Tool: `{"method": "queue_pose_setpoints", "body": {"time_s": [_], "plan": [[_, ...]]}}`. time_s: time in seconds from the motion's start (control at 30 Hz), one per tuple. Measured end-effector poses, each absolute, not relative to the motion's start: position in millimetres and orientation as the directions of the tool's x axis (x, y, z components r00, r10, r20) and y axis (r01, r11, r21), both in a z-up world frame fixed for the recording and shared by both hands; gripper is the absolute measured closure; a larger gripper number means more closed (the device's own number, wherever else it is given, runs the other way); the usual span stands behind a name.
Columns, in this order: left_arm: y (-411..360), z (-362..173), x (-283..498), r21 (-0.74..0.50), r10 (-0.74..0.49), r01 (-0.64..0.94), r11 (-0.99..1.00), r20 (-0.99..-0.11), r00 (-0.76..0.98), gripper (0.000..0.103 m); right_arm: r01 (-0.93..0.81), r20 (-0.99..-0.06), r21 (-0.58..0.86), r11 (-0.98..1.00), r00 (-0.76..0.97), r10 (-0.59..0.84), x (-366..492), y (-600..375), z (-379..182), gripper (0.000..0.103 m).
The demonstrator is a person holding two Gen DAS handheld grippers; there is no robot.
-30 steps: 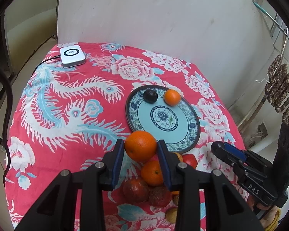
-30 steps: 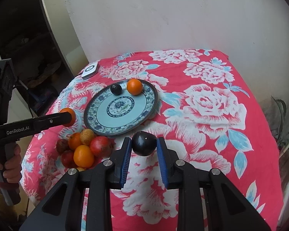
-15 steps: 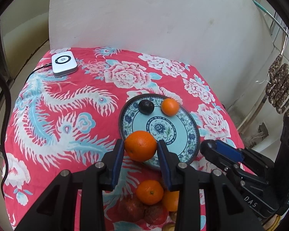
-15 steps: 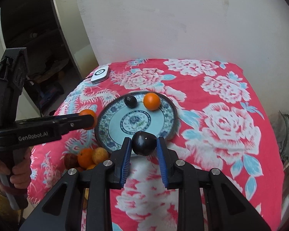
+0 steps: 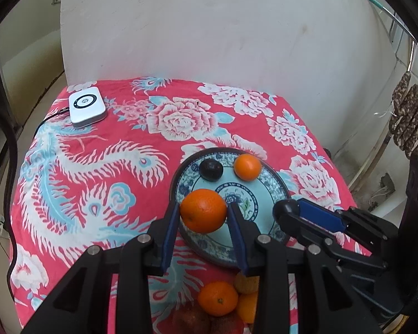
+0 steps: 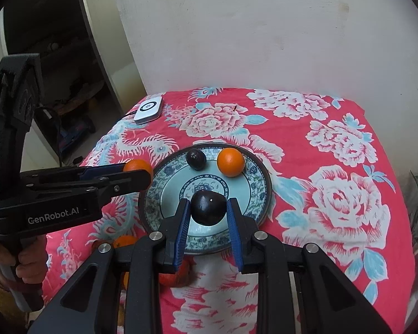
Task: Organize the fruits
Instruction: 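Carry the plum with the right gripper while the left gripper carries the orange to the plate, then release the plum on the plate with the right gripper while the left gripper releases the orange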
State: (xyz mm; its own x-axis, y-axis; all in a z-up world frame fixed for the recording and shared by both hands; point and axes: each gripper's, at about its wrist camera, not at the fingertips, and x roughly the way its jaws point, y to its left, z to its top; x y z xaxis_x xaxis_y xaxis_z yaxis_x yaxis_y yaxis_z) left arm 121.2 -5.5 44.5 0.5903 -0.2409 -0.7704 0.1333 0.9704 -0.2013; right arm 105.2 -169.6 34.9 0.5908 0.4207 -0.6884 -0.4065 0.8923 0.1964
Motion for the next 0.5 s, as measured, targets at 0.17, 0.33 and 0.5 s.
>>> {"method": "queue_pose_setpoints", "body": {"time_s": [0.17, 0.33, 0.5], "plan": [[-7.9, 41.7, 132.0, -0.197, -0.241, 0.139, 0.970, -0.776, 0.583, 0.066, -0.424, -0.699, 0.177, 0.888, 0.581, 0.416, 114.6, -162.4, 30.4, 0.075], [-10.8, 34.8, 141.3, -0.193, -0.241, 0.146, 0.970, -0.787, 0.568, 0.066, -0.435, -0.716, 0.168, 0.885, 0.563, 0.413, 126.1, -154.7, 21.8, 0.075], [-11.4, 26.7, 151.5, -0.196, -0.245, 0.146, 0.970, -0.795, 0.555, 0.066, -0.453, -0.722, 0.160, 0.877, 0.552, 0.417, 135.7, -148.0, 18.4, 0.075]]}}
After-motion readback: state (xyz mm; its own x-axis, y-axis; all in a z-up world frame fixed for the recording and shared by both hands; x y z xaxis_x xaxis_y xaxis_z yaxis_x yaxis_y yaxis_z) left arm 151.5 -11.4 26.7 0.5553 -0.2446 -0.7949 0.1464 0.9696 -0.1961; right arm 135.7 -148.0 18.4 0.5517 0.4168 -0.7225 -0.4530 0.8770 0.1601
